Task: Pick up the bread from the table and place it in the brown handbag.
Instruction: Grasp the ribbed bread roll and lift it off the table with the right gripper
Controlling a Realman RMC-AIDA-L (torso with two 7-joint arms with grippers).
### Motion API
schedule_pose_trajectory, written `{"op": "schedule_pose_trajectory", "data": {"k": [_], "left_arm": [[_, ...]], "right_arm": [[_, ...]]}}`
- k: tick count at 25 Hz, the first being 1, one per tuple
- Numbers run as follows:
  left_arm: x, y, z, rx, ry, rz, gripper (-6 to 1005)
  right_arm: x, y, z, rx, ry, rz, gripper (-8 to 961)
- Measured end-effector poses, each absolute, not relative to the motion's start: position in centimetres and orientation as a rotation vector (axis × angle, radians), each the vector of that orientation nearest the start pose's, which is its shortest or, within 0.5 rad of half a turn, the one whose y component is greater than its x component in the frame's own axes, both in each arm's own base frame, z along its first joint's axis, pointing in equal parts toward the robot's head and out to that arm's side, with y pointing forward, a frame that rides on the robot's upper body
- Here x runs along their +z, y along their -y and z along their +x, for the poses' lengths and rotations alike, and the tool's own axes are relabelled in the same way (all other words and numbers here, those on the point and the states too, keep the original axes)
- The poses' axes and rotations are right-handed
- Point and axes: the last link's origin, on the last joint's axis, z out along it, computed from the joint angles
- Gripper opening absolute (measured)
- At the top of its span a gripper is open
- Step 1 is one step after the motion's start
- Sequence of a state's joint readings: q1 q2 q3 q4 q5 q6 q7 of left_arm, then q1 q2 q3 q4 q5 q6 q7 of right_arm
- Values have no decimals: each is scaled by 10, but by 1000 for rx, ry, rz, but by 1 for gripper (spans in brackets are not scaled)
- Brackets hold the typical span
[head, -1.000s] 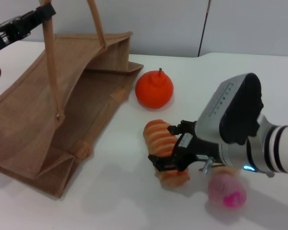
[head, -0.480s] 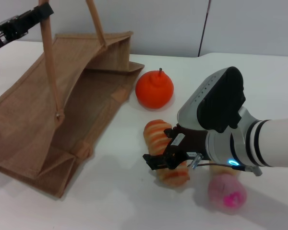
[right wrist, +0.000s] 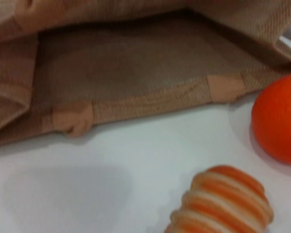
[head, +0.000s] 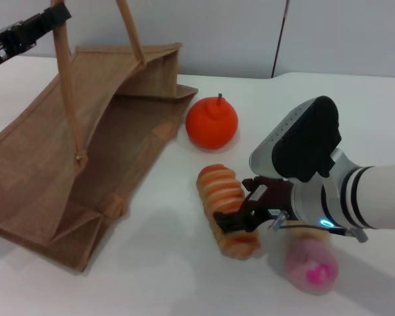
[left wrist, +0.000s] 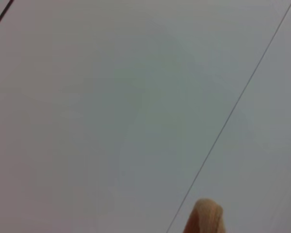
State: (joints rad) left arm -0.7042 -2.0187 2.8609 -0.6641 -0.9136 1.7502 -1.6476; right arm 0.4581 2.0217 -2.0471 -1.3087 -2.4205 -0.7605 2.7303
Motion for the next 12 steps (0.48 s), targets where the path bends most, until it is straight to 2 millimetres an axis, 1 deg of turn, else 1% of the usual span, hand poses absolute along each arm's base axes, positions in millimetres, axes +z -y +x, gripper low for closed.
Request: {"op": "schedule_pose_trajectory", "data": {"k": [3, 12], "left_arm": [[111, -359, -275, -1297, 964, -2063, 157], [111, -359, -275, -1295, 964, -2060, 163]], "right_arm": [[-111, -327, 164, -138, -605, -2627, 891], [-120, -322, 161, -203, -564, -2674, 890]]}}
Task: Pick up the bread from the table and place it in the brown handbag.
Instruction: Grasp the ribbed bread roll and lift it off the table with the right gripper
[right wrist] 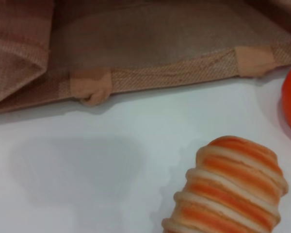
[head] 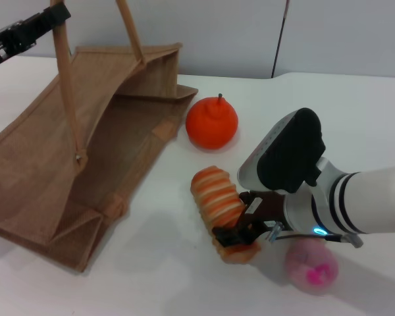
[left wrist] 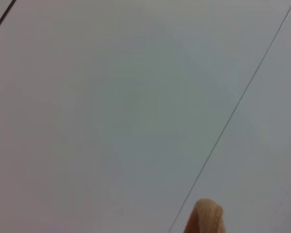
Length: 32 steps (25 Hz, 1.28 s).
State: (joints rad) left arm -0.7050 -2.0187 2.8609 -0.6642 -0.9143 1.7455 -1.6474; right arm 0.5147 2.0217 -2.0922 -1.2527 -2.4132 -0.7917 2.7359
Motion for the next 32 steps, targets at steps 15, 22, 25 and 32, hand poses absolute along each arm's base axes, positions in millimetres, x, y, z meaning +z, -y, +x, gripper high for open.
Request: {"op": "schedule_pose_trajectory", "data": {"k": [15, 22, 25, 32], "left_arm": [[111, -359, -276, -1293, 966, -2058, 173], [111, -359, -276, -1292, 966, -2061, 178], [111, -359, -275, -1295, 963, -2067, 180], [110, -359, -273, -1301, 960, -2079, 184]], "right_arm": [[-121, -319, 154, -201, -533, -2693, 731], [-120, -319, 152, -202, -517, -2700, 653], [-120, -319, 152, -203, -509, -2701, 627], [-119, -319, 151, -207, -476, -2708, 594]]}}
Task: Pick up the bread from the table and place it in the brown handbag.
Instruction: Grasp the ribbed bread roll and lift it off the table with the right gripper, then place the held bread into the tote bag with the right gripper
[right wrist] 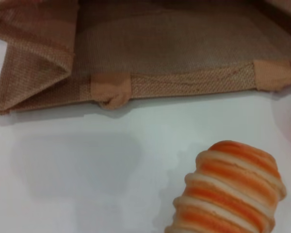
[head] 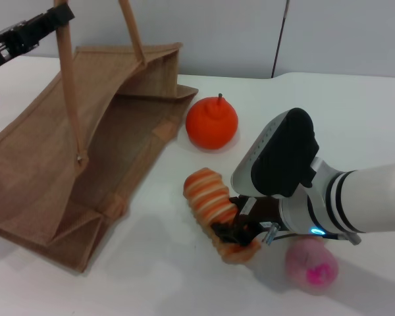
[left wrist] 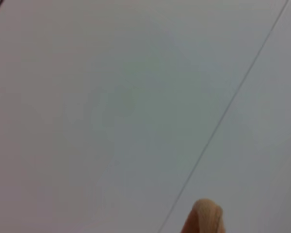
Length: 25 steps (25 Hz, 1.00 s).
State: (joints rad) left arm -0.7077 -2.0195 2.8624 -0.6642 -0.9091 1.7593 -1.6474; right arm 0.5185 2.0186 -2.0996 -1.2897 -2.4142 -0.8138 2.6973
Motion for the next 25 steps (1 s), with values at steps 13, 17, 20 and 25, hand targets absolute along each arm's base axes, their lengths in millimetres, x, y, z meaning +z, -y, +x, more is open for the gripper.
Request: {"op": "schedule_pose_trajectory", "data": {"k": [13, 17, 20, 25], "left_arm": [[111, -347, -260, -1388, 925, -2167, 193], [112, -344, -254, -1435, 914, -2196, 196], [114, -343, -250, -1468, 906, -2209, 198], [112, -346, -242, -1500, 909, -2236, 201]], "right_arm": [[-95, -324, 124, -85, -352, -2694, 487], [-96, -320, 115, -73, -287, -2713, 453], [-104, -315, 105, -73, -218, -2748, 428], [-120, -308, 86, -52, -97, -2803, 391]]}}
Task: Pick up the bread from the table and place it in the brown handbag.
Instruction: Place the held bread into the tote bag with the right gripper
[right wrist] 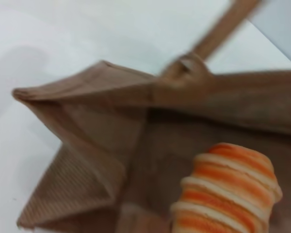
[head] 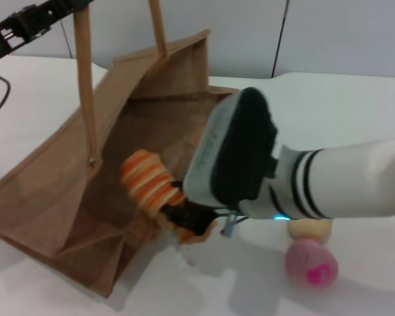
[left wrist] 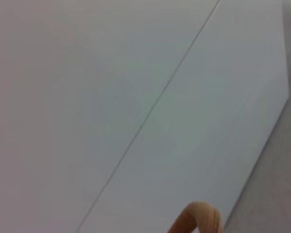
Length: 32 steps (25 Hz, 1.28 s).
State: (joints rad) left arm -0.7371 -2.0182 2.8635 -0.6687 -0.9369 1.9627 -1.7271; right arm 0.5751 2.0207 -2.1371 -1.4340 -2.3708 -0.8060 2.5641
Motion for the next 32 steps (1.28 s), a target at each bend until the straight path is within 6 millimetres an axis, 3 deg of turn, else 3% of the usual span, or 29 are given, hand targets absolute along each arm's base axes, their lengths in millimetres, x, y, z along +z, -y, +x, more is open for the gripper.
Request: {"op": "schedule_pose_trajectory", "data": {"k": [8, 13, 25, 32], "left_arm": [[103, -355, -220, -1554, 920, -2319, 207], [93, -362, -203, -1605, 943, -2389, 210], [82, -365, -184, -1723, 996, -2511, 218], [85, -363, -187, -1746, 1010, -2517, 223]], "right_arm": [[-140, -304, 67, -22, 46, -2828, 361], [-150, -309, 67, -2, 94, -2806, 360], [-166, -339, 95, 14, 151, -2676, 324], [-168, -343, 106, 98, 196, -2600, 325]]}}
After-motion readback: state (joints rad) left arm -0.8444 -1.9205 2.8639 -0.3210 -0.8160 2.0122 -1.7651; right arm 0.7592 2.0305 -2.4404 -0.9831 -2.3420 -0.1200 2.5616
